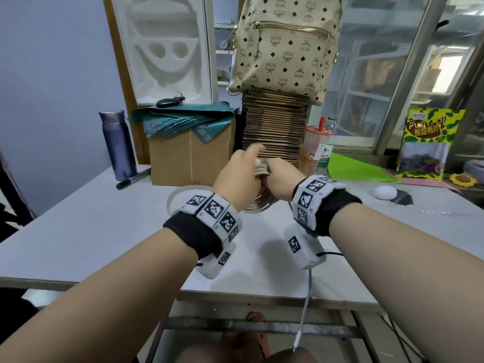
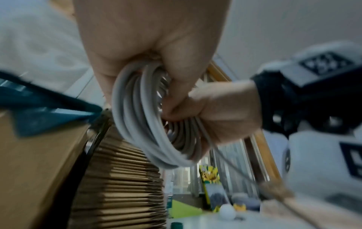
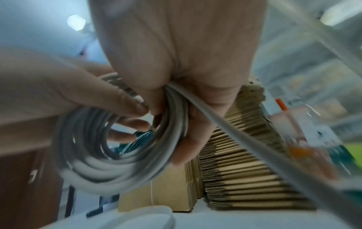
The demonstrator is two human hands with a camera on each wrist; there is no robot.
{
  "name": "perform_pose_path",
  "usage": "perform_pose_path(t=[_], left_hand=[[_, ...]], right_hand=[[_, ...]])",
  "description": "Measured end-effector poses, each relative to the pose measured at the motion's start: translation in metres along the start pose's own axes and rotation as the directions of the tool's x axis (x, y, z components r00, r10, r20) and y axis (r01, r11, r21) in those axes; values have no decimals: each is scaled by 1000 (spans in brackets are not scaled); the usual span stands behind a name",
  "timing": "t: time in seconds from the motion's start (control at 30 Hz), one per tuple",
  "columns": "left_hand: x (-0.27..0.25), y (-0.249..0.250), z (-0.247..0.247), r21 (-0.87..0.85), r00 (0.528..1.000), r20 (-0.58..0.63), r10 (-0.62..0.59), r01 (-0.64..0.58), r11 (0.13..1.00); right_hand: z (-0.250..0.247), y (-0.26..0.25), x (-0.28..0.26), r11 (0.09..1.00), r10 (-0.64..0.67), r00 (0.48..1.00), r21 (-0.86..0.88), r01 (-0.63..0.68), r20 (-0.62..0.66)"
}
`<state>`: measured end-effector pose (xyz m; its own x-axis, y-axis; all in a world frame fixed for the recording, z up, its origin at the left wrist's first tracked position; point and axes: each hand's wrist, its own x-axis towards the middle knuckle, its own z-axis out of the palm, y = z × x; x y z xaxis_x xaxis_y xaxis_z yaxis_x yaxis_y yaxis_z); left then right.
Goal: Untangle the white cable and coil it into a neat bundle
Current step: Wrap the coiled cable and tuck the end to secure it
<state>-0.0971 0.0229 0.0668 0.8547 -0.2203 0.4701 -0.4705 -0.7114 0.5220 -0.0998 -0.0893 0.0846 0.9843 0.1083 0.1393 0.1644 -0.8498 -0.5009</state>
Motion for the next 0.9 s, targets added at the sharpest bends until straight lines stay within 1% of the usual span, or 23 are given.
perform_pose_path(t=[0.03,0.07,0.13,0.2,0.27,0.3,0.33,0.37,0.4,0.43,0.47,0.5,0.53,0.57,0.6,0.63,0.67,0.7,0.73,0.8,0.83,0.87,0.9], left_hand=[[0,0,1,120,998,44,39,-44,992],[0,0,2,208,996,75,48,-63,976],[0,-1,3,328,993,98,58,-88,941],[1,1,1,386,994,79,73,-98,917],[3,-2,-1,320,999,29,16,-24,947],[5,-6,-2,239,999,-7,-43,44,970],[6,-8,-3,92,991,-50,-123,128,988],[8,-11,-3,-129,973,-75,-217,206,970],[9,-11,-4,-383,951,-64,-304,258,887],[9,-10,-3,-601,926,-15,-376,293,744],[9,-6,-3,-752,906,54,-421,314,580],[7,-2,-3,-829,892,105,-439,322,457],[6,-1,-2,-852,887,128,-443,328,409],[6,0,-2,-840,888,133,-439,336,425],[6,-1,-1,-802,897,126,-425,344,488],[6,-4,-1,-723,913,109,-394,345,599],[6,-7,-2,-590,933,88,-350,332,736],[6,-10,-3,-426,953,63,-298,296,855],[5,-13,-5,-260,970,41,-238,240,935],[1,-12,-9,-44,992,-4,-128,127,991],[-1,-11,-10,29,996,-9,-83,83,996],[-2,-9,-9,129,999,5,-37,36,991],[-4,-6,-7,243,999,37,1,-10,970]], right_hand=[[1,1,2,988,-45,999,-149,43,-12],[2,1,3,974,-64,998,-220,59,-17],[3,3,4,957,-99,995,-276,90,-20],[2,6,4,958,-107,994,-270,99,-16],[-1,10,6,988,-81,995,-140,73,-53],[-2,13,8,998,-56,995,-34,54,-78],[-3,16,9,995,-29,995,91,37,-94],[-3,18,10,966,15,995,258,11,-99],[-1,18,10,890,64,994,455,-18,-85],[1,18,10,763,102,993,644,-43,-54],[2,15,9,628,119,993,776,-60,-20],[2,13,9,531,122,993,845,-67,3],[2,11,9,493,120,993,867,-68,10],[2,9,11,474,117,993,879,-59,3],[1,8,11,470,123,992,881,-46,-14],[1,8,11,465,141,989,884,-36,-34],[1,8,10,472,160,986,881,-30,-53],[0,10,10,500,164,984,866,-18,-74],[0,11,9,565,149,984,825,-3,-98],[-1,12,6,783,60,991,622,29,-122],[-1,10,5,899,-4,995,436,47,-97],[-1,6,4,971,-59,997,230,69,-51],[0,4,5,993,-93,996,69,94,-19]])
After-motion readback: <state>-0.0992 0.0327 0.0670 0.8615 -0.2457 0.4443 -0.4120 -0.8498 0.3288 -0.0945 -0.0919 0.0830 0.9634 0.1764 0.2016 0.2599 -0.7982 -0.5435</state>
